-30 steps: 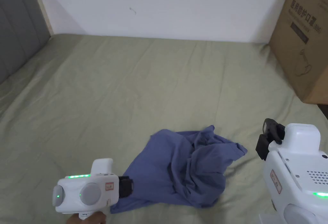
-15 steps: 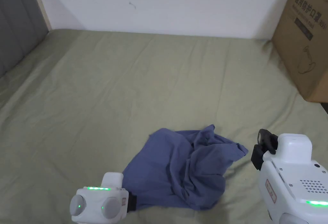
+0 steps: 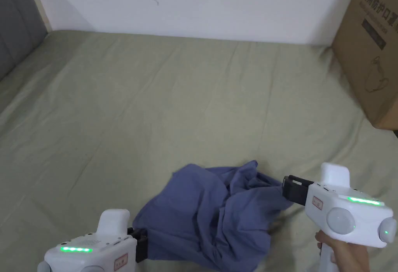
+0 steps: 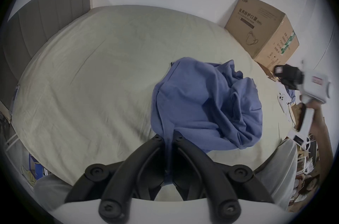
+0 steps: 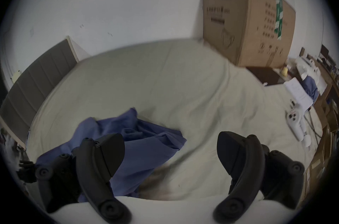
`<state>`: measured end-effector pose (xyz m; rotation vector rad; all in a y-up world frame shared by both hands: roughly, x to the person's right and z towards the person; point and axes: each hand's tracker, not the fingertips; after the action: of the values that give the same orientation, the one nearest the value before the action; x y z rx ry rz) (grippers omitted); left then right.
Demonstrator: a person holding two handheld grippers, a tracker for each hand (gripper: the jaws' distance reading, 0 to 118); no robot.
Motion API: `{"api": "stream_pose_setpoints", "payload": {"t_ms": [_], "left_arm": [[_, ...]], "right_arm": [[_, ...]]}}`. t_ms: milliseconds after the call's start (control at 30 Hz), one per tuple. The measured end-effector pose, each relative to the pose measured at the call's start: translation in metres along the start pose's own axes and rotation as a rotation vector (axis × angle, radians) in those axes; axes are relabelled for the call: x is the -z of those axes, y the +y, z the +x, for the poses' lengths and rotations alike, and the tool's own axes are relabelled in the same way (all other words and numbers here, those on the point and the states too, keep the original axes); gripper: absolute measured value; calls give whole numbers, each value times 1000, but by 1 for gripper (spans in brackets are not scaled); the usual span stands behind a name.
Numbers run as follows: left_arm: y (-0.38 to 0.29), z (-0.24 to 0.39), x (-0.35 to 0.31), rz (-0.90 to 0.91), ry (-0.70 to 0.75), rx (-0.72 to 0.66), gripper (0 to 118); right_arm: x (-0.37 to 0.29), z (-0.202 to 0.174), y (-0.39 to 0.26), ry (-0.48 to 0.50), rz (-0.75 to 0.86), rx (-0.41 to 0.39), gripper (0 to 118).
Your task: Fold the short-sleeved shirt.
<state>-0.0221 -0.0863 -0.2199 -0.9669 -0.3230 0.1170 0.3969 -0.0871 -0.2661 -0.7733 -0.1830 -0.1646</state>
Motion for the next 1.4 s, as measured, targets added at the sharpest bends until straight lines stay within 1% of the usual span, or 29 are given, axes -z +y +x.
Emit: {"api": "stream_pose_setpoints", "payload": {"t_ms": [133,200,233,267,333,367,400,433,500,600,667,767,867,1000,1100,1167,1200,1267,1300,1400], "left_arm": [[1,-3,11,-17,2,1,5],[2,-5,12,-22,-8,-10,5],[2,-7,13,-22,-10,-15,5],[4,-7,14,-25,-14,-20,5],[4,-8,13,-25,-20,-27,5],[5,-8,13,-24,-24,-28,5],[5,-8,12,-23,-28,-28,5],[6,-8,12,-20,-30,-28,5],[7,-7,9,-10,-37,-32,5],[11,-6,4,12,-65,-48,5],[18,-6,-3,45,-89,-69,5],[38,-9,-14,101,-117,-104,5],[70,-16,-27,170,-126,-125,5],[126,-26,-51,284,-85,-82,5],[174,-32,-73,365,-61,-70,5],[207,-31,-89,415,-16,-44,5],[220,-31,-95,437,-2,-34,5],[251,-30,-106,464,17,-23,5],[262,-29,-111,477,16,-21,5],[296,-26,-122,517,29,-14,5]], "right_arm": [[53,7,-1,8,-131,31,104],[71,7,-4,14,-172,35,93],[77,7,-6,15,-187,40,85],[80,5,-9,21,-200,49,69],[80,3,-12,43,-222,64,46],[77,1,-13,40,-213,60,26],[72,0,-14,53,-202,54,11],[65,-2,-14,75,-189,43,10],[51,-3,-9,74,-161,20,10],[20,-3,1,77,-76,-41,9],[-6,-2,12,102,-33,-53,9],[-42,1,31,111,38,-86,9],[-77,2,54,95,125,-122,9],[-114,10,91,85,205,-122,9],[-132,16,120,56,273,-147,8],[-142,20,142,36,316,-146,6],[-144,23,153,42,315,-136,6],[-147,29,173,63,367,-83,6],[-149,30,181,53,376,-71,5],[-152,29,206,28,426,-76,4]]}}
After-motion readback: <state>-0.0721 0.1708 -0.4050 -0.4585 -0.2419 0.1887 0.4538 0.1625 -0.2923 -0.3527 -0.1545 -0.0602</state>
